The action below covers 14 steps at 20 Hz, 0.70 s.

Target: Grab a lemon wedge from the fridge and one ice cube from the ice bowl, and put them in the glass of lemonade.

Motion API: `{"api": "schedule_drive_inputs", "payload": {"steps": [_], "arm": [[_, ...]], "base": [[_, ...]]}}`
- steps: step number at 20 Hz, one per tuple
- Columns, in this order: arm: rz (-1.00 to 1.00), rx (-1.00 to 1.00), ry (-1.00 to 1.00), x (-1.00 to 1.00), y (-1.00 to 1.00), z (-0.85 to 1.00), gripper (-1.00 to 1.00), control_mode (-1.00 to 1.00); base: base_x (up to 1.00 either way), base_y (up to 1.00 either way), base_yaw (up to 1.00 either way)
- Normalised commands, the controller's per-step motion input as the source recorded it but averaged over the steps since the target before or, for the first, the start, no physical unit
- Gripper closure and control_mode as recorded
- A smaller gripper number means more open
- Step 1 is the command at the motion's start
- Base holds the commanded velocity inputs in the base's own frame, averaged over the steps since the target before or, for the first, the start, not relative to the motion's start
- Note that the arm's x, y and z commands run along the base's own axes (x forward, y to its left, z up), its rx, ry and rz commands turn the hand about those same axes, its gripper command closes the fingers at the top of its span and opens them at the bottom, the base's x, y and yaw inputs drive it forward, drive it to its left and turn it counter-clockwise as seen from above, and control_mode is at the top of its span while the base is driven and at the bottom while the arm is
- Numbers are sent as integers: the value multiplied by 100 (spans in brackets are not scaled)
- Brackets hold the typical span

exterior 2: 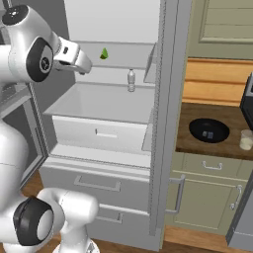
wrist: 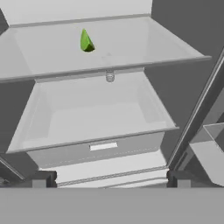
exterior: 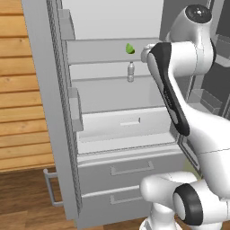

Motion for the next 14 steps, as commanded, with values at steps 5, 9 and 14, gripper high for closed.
{"api": "schedule_drive_inputs", "payload": {"steps": [5,9,14], "arm": [[2,2,-20,37,0,4,-100,-100],[6,3,-21,52,0,0,-100,-100],[13,1,-9,34,0,0,-100,-100]], "base": [[0,0,0],[0,0,0],[0,0,0]]}}
